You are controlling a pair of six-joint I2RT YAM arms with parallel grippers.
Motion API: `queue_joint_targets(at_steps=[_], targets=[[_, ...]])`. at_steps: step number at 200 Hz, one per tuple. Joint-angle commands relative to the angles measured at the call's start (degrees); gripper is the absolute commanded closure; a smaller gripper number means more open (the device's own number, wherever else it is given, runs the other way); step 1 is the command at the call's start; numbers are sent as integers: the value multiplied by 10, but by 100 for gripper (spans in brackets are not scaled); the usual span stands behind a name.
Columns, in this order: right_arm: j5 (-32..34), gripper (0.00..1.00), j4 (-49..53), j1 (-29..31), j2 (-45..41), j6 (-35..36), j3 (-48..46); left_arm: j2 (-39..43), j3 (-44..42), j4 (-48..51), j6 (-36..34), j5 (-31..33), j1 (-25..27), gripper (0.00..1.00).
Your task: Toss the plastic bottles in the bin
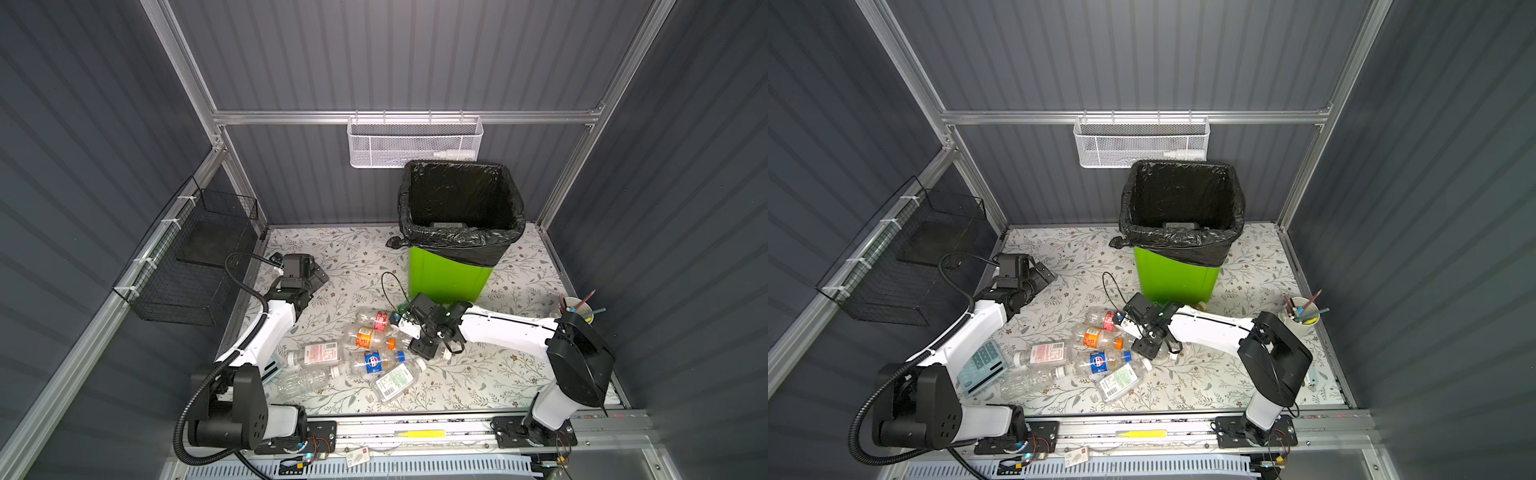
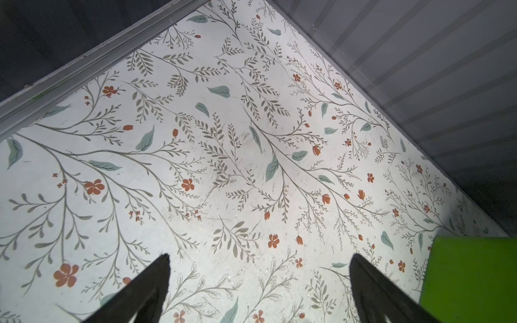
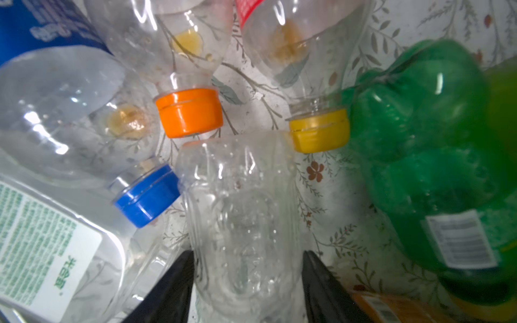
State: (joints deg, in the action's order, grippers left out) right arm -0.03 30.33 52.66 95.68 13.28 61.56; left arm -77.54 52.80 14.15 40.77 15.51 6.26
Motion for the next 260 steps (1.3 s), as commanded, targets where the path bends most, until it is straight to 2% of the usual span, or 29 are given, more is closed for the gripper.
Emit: queue_joint_targets(at_steps=[1, 29, 90, 163, 190, 208, 236, 260], targets=[[-2, 44, 16, 2, -5, 6, 8, -5, -6, 6, 6, -4, -6, 0], [-6, 52, 10, -2, -29, 7, 7, -6, -4, 5, 6, -5, -6, 0], [10, 54, 3, -28, -126, -1, 17, -2, -5, 5, 0, -5, -6, 0], [14, 57, -51, -103, -287, -28, 50, 4, -11, 0, -3, -9, -6, 0], [-14, 50, -18, -109, -280, -22, 62, 4, -15, -3, -4, -13, -6, 0], [-59, 36, 18, -97, -251, -14, 56, 5, -16, -1, -7, -14, -6, 0], [-55, 18, 45, -57, -199, 13, 41, 9, -21, -4, -9, -14, -6, 0], [-66, 14, 56, -42, -141, 19, 42, 7, -22, -4, -8, -20, -6, 0]])
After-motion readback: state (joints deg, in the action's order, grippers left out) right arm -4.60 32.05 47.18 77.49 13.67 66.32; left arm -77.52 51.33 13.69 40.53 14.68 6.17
